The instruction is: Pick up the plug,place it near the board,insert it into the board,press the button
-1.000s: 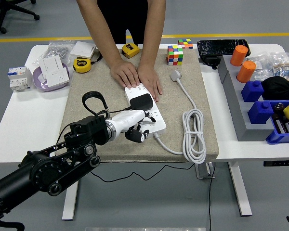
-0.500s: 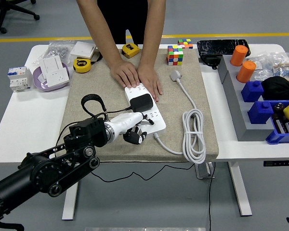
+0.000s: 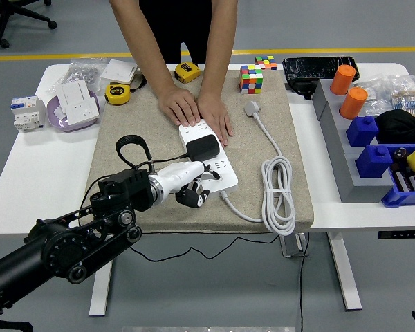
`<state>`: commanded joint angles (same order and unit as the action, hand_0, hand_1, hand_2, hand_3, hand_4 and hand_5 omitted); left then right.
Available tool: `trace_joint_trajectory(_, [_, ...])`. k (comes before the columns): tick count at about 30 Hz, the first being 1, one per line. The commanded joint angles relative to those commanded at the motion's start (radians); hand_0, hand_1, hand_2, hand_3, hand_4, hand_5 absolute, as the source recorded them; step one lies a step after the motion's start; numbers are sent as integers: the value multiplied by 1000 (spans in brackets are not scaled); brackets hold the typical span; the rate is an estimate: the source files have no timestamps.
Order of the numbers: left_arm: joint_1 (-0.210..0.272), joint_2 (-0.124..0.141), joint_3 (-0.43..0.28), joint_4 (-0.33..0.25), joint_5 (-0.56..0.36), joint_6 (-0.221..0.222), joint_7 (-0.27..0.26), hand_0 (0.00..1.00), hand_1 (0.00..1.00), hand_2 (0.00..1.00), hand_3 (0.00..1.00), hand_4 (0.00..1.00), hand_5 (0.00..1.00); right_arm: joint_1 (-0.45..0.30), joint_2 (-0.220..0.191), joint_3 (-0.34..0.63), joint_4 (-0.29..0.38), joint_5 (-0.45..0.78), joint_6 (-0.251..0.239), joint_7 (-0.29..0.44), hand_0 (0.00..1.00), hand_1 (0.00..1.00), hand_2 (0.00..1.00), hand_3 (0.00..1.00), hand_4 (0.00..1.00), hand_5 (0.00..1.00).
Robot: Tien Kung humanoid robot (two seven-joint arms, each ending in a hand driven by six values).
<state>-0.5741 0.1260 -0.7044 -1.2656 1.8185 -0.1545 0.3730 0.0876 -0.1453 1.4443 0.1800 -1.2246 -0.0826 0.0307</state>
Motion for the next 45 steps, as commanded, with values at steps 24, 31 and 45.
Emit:
trace_joint_trajectory(24, [481,-33,-436,-387,-798,159,-432,832,906,887,998,944,259,-10,8,20,0,-3,-1,2,756,741,721,775,998,969])
trace_joint_trajectory(31, [410,13,-380,-336,-731,187,-327,191,209,268,998,676,58,-10,3,16,0,-8,-1,-1,756,741,722,775,998,969])
trace_joint_trajectory(45, [138,59,-114,-120,-145,119,-144,105,47,153,903,548,2,-7,-1,0,0,-4,1,-3,754,740,722,775,998,969])
